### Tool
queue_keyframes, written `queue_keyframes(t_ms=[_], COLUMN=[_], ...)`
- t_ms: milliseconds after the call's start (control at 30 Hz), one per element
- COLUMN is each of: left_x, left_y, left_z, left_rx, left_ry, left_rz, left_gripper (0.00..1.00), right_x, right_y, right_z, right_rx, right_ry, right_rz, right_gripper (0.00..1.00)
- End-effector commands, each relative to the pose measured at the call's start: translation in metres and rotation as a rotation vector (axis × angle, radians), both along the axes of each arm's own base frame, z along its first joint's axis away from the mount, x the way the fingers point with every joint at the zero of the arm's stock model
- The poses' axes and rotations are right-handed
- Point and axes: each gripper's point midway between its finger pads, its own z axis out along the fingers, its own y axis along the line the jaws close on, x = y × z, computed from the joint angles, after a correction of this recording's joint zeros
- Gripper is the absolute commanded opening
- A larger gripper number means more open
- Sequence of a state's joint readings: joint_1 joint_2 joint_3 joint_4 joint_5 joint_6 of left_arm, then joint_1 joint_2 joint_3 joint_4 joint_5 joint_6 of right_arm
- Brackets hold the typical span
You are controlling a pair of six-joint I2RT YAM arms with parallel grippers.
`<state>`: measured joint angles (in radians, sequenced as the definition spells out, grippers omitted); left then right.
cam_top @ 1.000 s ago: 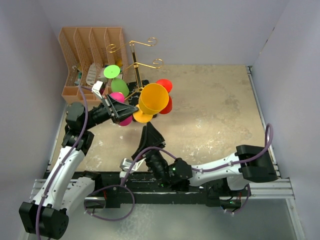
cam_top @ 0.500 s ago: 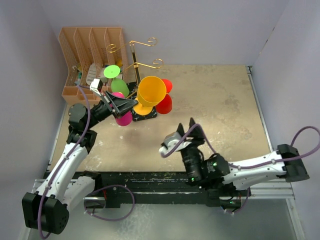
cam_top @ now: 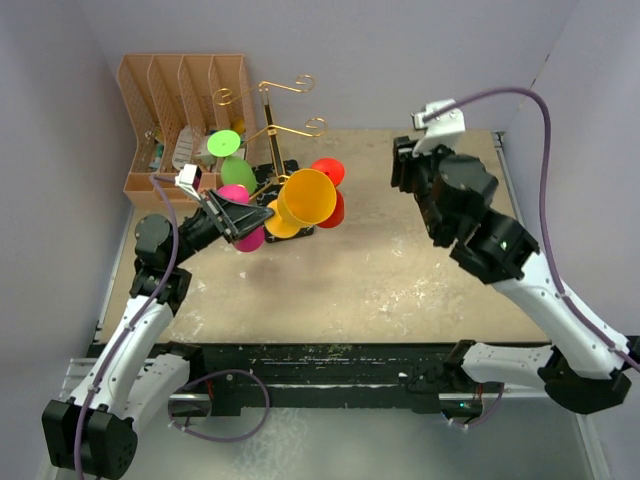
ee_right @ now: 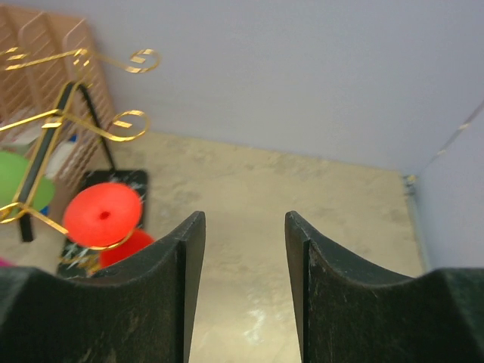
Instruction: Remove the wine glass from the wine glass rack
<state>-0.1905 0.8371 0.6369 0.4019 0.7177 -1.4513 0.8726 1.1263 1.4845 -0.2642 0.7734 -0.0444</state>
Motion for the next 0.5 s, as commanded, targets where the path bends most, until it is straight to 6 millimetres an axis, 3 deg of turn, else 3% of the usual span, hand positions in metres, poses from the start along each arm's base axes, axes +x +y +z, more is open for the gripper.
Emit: queue_keyframes(t_ms=[0, 133, 233, 333, 467], left_x=[-0.002, -0.002, -0.003, -0.002, -0.002], left_y=[0.004, 0.009, 0.013, 0.014, 0.014], left_z=[0.007, 0.01, 0.012, 0.012, 0.01], left_rx=[0.063, 0.133, 0.175, 0.192, 0.204], left_ry=[-0.07, -0.084, -0.099, -0.102, -0.103], left_rz=[0.04, 0.083, 0.11, 0.122, 0.122], left_gripper=[0.0, 0.0, 0.0, 0.0, 0.0], right_x=[0.002, -0.015, -0.03, -0.05, -0.065], right_y=[0.06, 0.081, 0.083, 0.091, 0.09], right_z=[-0.04, -0.005, 0.021, 0.037, 0.044], right_rx=[0.114, 0.226, 0.265, 0.278, 0.285], right_ry=[0.297, 0.331, 0.311, 0.303, 0.293], right_rz=[0.311, 0.526, 0.613, 0.728, 0.779], right_gripper=[0.47, 0.44, 0.44, 0.49, 0.52])
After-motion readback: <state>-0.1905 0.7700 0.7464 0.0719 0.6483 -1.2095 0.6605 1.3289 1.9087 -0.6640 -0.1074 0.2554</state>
